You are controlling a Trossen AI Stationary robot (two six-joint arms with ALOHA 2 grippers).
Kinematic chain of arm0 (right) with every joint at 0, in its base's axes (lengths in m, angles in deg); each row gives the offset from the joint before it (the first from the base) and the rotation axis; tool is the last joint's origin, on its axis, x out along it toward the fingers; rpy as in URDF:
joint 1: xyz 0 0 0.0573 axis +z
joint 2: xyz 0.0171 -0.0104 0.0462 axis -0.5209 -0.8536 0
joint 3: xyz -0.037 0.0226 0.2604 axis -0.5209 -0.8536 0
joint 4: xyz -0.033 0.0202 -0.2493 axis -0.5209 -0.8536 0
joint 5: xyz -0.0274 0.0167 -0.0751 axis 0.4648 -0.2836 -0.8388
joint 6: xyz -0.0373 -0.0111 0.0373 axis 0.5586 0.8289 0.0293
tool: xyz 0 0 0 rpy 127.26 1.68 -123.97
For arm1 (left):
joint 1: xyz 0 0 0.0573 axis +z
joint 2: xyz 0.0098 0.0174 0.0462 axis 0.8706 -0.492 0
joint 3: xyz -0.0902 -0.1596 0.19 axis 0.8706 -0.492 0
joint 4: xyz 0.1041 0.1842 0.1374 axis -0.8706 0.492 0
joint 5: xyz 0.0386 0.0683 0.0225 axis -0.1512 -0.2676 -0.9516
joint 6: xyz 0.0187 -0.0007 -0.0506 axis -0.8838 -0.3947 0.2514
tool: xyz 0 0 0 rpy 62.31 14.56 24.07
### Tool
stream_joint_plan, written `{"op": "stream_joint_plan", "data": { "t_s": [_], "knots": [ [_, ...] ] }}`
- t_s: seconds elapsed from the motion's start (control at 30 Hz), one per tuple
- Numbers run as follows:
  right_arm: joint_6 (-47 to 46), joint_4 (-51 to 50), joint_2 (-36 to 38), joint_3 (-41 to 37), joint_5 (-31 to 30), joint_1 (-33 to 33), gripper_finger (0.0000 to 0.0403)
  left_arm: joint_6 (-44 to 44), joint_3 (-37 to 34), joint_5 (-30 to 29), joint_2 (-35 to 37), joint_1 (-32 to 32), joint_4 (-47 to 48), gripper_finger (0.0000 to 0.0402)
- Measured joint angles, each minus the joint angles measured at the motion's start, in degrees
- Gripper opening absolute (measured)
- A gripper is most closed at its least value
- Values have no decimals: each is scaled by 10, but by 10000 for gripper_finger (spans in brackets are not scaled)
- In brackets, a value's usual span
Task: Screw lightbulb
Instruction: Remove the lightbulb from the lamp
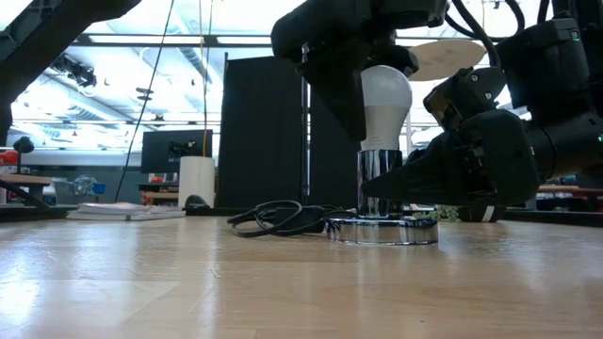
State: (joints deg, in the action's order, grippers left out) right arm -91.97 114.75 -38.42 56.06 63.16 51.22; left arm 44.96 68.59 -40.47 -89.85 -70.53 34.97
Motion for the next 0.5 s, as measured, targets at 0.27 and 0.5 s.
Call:
{"op": "stream_joint_plan", "data": {
  "t_s": [0.27,0.5],
  "knots": [
    [0,0,0,0,0,0,197,-59,0,1,0,-1,-7,335],
    [-1,0,0,0,0,0,197,-114,0,-32,0,-2,-12,335]
  ]
}}
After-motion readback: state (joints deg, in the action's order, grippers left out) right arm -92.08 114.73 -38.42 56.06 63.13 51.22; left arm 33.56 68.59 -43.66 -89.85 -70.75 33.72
